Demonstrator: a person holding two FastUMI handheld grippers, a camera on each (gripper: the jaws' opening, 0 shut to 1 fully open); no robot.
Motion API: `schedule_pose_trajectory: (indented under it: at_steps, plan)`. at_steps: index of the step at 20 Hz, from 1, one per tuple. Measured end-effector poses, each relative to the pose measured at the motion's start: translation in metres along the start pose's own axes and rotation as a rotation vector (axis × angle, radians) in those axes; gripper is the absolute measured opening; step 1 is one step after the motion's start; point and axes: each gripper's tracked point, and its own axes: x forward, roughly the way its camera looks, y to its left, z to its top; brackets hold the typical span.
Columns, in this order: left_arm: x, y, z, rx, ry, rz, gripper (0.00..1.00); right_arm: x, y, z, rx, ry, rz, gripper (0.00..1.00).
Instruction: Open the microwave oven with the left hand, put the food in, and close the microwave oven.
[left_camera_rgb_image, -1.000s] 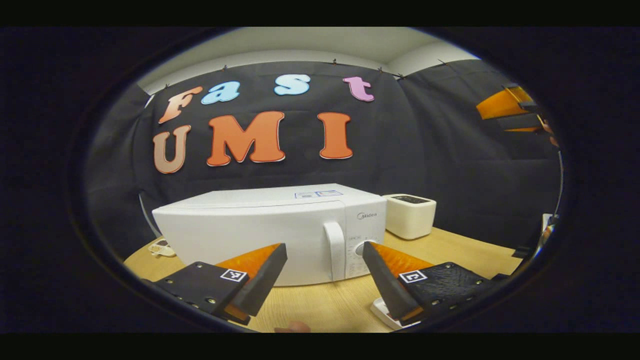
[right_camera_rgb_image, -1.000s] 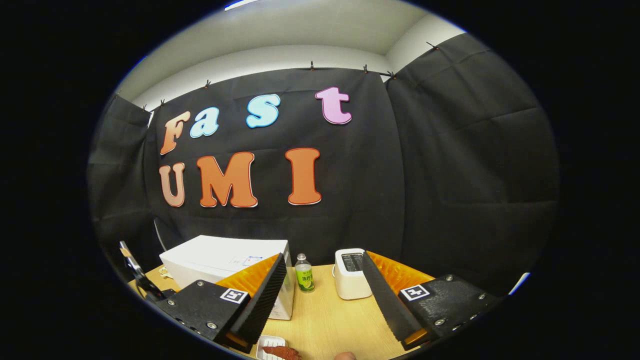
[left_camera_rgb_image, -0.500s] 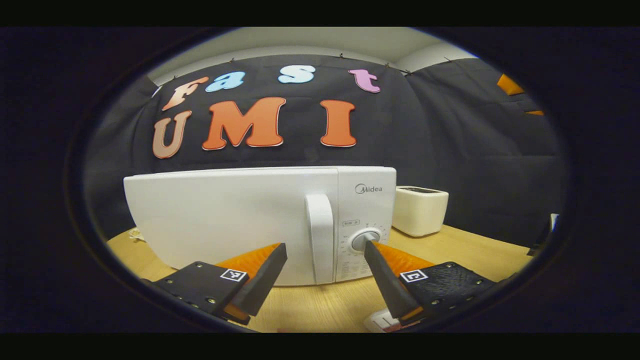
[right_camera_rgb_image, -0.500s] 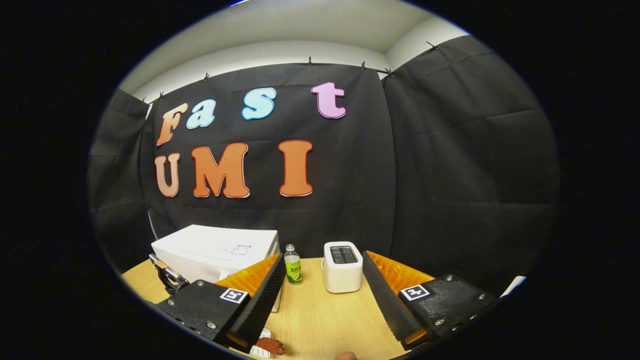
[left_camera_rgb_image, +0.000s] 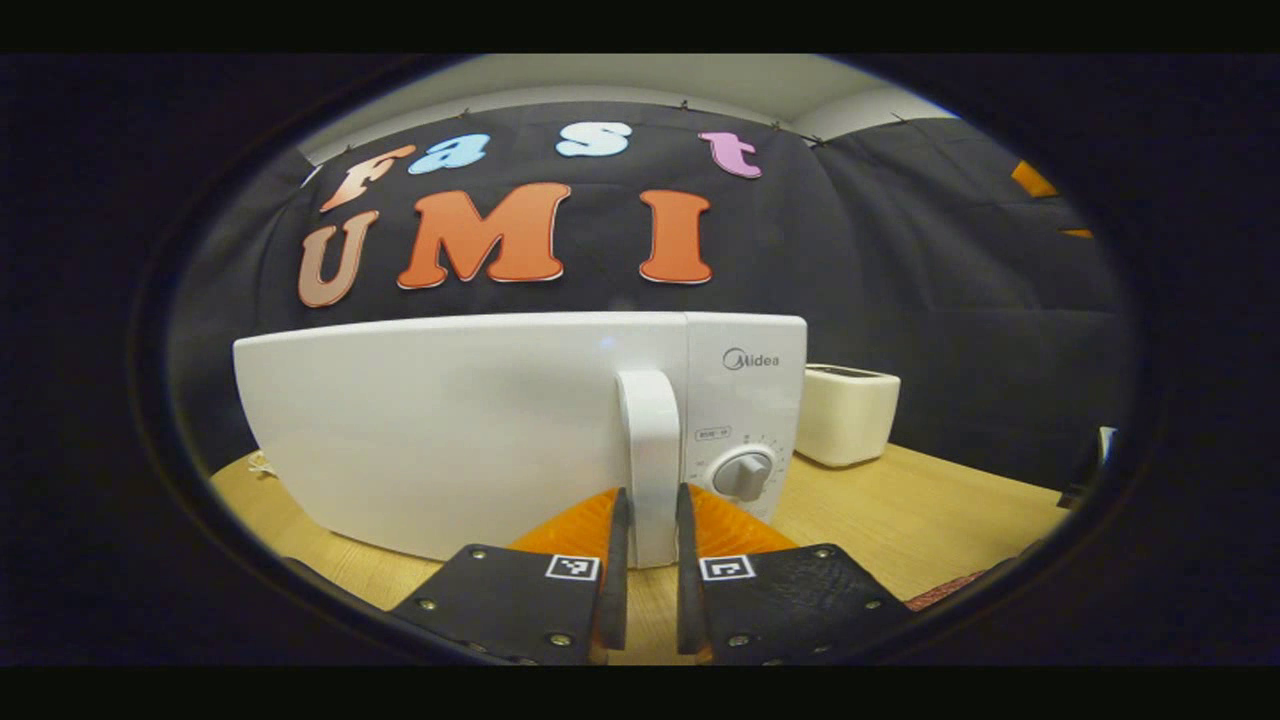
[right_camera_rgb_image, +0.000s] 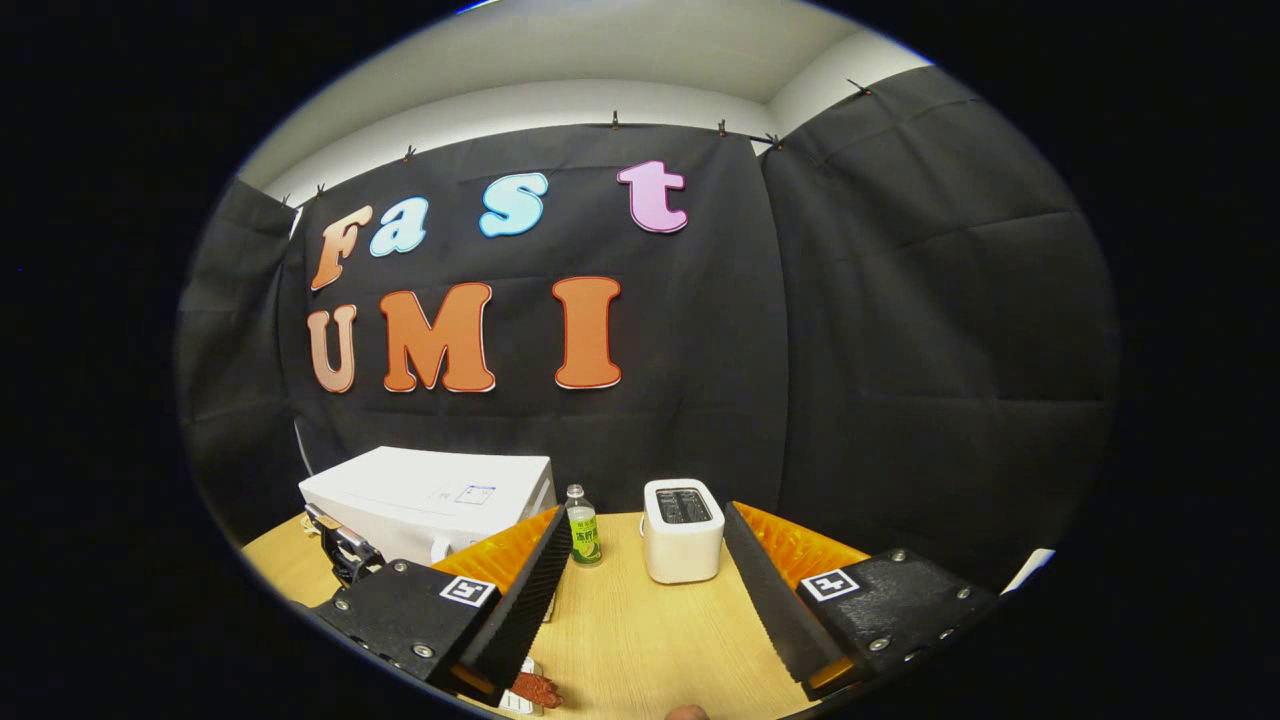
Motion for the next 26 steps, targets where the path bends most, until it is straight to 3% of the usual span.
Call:
schedule_pose_trajectory:
  at_steps: [1,2,3,4,6,7,8,9,11,16,17,18,19,21,22,26]
  plan:
    - [0.0,0.001,-0.001,-0.013,-0.009,-0.002,0.19,0.0,-0.002,-0.002,0.004,0.003,-0.002,0.95]
    - [-0.001,0.001,0.0,-0.023,-0.008,-0.002,0.14,-0.001,-0.003,-0.003,0.005,0.004,-0.005,1.0]
    - [-0.003,0.0,-0.001,-0.025,-0.007,-0.003,0.12,-0.001,-0.004,-0.004,0.005,0.003,-0.007,0.95]
    - [-0.004,0.0,0.001,-0.017,-0.016,-0.009,0.11,-0.002,-0.005,-0.004,0.005,0.002,-0.007,1.0]
    - [-0.005,-0.002,-0.001,-0.017,-0.008,-0.022,0.04,-0.005,-0.005,-0.003,0.012,-0.004,-0.006,1.0]
    - [-0.005,-0.002,-0.004,-0.022,0.004,-0.025,0.09,-0.004,-0.005,-0.003,0.015,-0.006,-0.004,1.0]
    - [-0.005,-0.001,-0.002,-0.028,0.001,-0.026,0.04,-0.005,-0.005,-0.004,0.016,-0.006,-0.003,0.95]
    - [-0.008,-0.001,-0.004,-0.032,0.014,-0.03,0.09,-0.004,-0.004,-0.007,0.015,-0.004,-0.003,0.95]
    - [-0.026,-0.004,-0.003,-0.046,-0.007,-0.043,0.08,-0.004,-0.004,-0.01,0.01,0.002,-0.002,0.95]
    - [-0.078,-0.002,-0.006,-0.041,-0.012,-0.16,0.07,-0.003,0.011,-0.018,0.003,0.02,0.029,0.95]
    - [-0.09,-0.001,-0.007,-0.042,-0.011,-0.181,0.02,-0.003,0.013,-0.02,0.005,0.021,0.036,0.95]
    - [-0.102,0.001,-0.008,-0.041,-0.007,-0.198,0.12,-0.004,0.016,-0.02,0.009,0.02,0.041,0.95]
    - [-0.113,0.005,-0.009,-0.036,-0.002,-0.214,0.02,-0.005,0.019,-0.019,0.014,0.021,0.045,0.95]
    - [-0.138,0.011,-0.011,-0.028,0.003,-0.243,0.07,-0.005,0.026,-0.021,0.018,0.022,0.057,0.95]
    - [-0.149,0.015,-0.012,-0.03,0.007,-0.255,0.12,-0.006,0.03,-0.021,0.018,0.022,0.062,0.95]
    - [-0.187,0.032,-0.015,-0.033,0.017,-0.266,0.07,-0.008,0.045,-0.023,0.018,0.021,0.091,0.95]
